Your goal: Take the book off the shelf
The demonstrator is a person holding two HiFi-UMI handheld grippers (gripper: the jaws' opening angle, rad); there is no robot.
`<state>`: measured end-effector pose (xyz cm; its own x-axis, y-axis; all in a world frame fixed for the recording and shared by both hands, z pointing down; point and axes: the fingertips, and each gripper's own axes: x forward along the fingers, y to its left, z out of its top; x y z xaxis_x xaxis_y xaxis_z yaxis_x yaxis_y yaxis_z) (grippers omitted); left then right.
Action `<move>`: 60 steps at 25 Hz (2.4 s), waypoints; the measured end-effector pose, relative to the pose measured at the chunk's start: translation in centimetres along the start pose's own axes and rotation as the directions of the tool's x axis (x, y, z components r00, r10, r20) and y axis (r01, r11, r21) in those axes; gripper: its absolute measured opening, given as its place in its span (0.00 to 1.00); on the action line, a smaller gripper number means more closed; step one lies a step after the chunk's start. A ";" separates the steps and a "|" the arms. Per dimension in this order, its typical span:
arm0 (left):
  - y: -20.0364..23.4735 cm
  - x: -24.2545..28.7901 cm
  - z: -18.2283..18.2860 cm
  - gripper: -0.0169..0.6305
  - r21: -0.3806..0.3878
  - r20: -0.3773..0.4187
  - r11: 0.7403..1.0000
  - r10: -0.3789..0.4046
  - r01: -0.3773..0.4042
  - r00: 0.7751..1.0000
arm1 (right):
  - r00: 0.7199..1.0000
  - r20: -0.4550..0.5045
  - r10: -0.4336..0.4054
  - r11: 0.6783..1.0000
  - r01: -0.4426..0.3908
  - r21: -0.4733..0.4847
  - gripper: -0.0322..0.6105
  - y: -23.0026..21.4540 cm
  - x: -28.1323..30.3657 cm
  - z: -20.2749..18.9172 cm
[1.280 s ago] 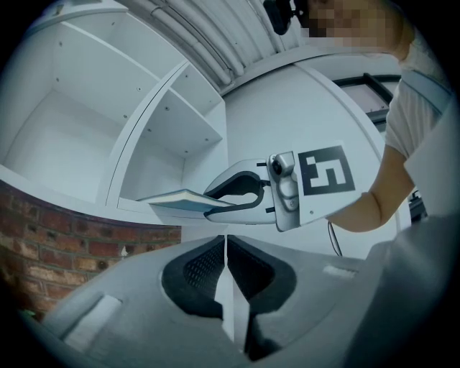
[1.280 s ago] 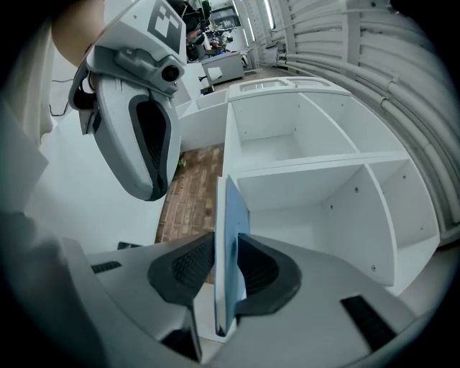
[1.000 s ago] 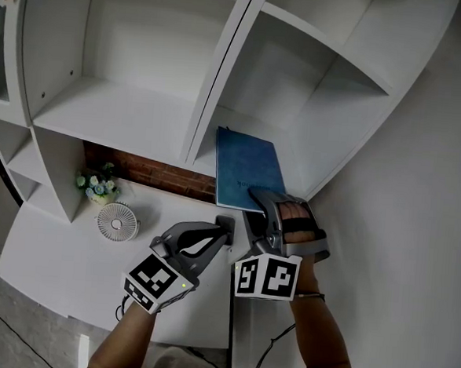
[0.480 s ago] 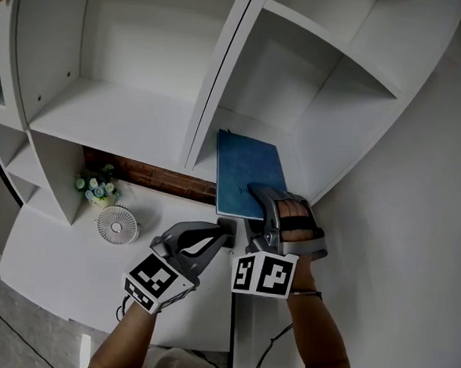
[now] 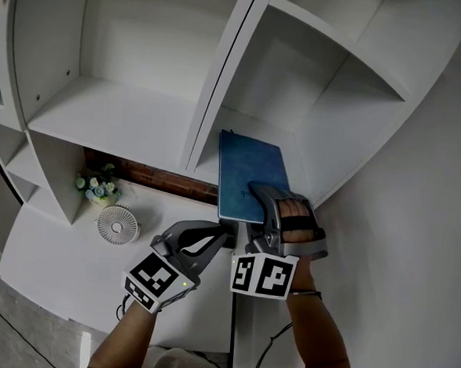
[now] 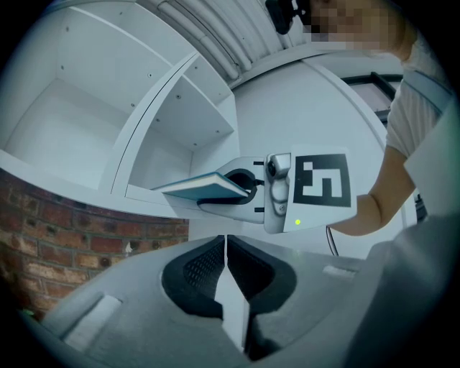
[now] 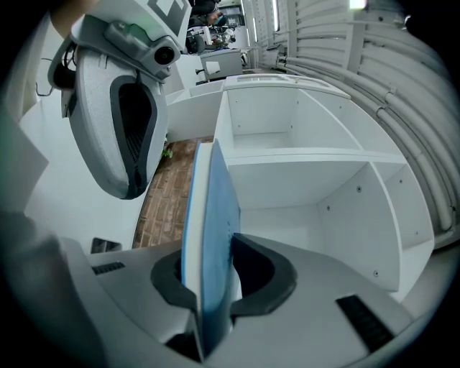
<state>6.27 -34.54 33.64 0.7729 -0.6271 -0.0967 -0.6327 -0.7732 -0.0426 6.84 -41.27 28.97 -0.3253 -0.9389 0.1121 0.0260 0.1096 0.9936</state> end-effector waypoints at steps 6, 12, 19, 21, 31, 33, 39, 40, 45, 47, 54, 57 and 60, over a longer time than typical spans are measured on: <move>-0.3 0.2 0.0 0.04 0.002 0.003 1.000 -0.006 0.006 1.000 | 1.000 0.000 -0.006 1.000 0.006 0.005 0.15 0.0 0.0 0.0; -0.7 0.1 -0.3 0.04 -0.005 -0.003 1.000 -0.014 0.014 1.000 | 1.000 -0.003 -0.013 1.000 0.013 0.023 0.15 0.0 -0.1 0.0; -0.6 -0.5 -0.4 0.04 -0.005 -0.008 1.000 -0.004 0.004 1.000 | 1.000 -0.009 -0.027 0.999 0.027 0.042 0.14 0.0 -0.5 -0.1; -0.7 -0.7 -0.2 0.04 -0.003 -0.006 1.000 -0.004 0.004 1.000 | 0.999 -0.010 -0.033 0.998 0.034 0.047 0.14 -0.1 -0.7 -0.1; -1.6 -1.8 -0.1 0.04 -0.004 -0.001 1.000 -0.011 0.011 1.000 | 0.997 -0.005 -0.074 0.992 0.074 0.102 0.14 -0.2 -2.9 0.1; -1.7 -2.0 -0.1 0.04 -0.004 -0.003 1.000 -0.012 0.012 1.000 | 0.996 -0.004 -0.085 0.989 0.085 0.120 0.14 -0.2 -3.4 0.1; -2.4 -2.5 -0.2 0.04 -0.002 -0.013 1.000 -0.022 0.022 1.000 | 0.992 0.000 -0.127 0.970 0.124 0.209 0.13 -0.8 -5.2 0.2; -2.6 -2.5 0.0 0.04 0.002 -0.009 1.000 -0.025 0.025 1.000 | 0.991 0.000 -0.135 0.965 0.132 0.227 0.13 -1.0 -5.5 0.3; -3.3 -2.6 0.6 0.04 0.015 0.000 0.999 -0.037 0.037 0.999 | 0.982 0.017 -0.187 0.922 0.170 0.348 0.13 -1.8 -7.2 0.3; -3.6 -2.6 0.8 0.04 0.020 0.001 0.999 -0.045 0.045 0.999 | 0.977 0.021 -0.210 0.893 0.183 0.410 0.13 -2.2 -8.0 0.2; -5.0 -2.8 1.2 0.04 0.030 -0.001 0.997 -0.073 0.073 0.997 | 0.963 0.023 -0.267 0.809 0.212 0.548 0.13 -3.0 -10.3 0.0; -5.5 -3.0 1.3 0.04 0.031 -0.003 0.996 -0.081 0.081 0.997 | 0.958 0.019 -0.286 0.772 0.218 0.598 0.13 -3.3 -11.2 -0.2; -6.1 -3.3 1.5 0.04 0.036 -0.002 0.996 -0.088 0.088 0.996 | 0.955 0.018 -0.295 0.743 0.217 0.633 0.13 -3.3 -12.0 -0.2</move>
<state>7.50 -27.63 32.74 0.8254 -0.5572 -0.0910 -0.5639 -0.8212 -0.0869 10.91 -30.41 24.35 -0.3355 -0.9234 -0.1863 -0.6501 0.0838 0.7552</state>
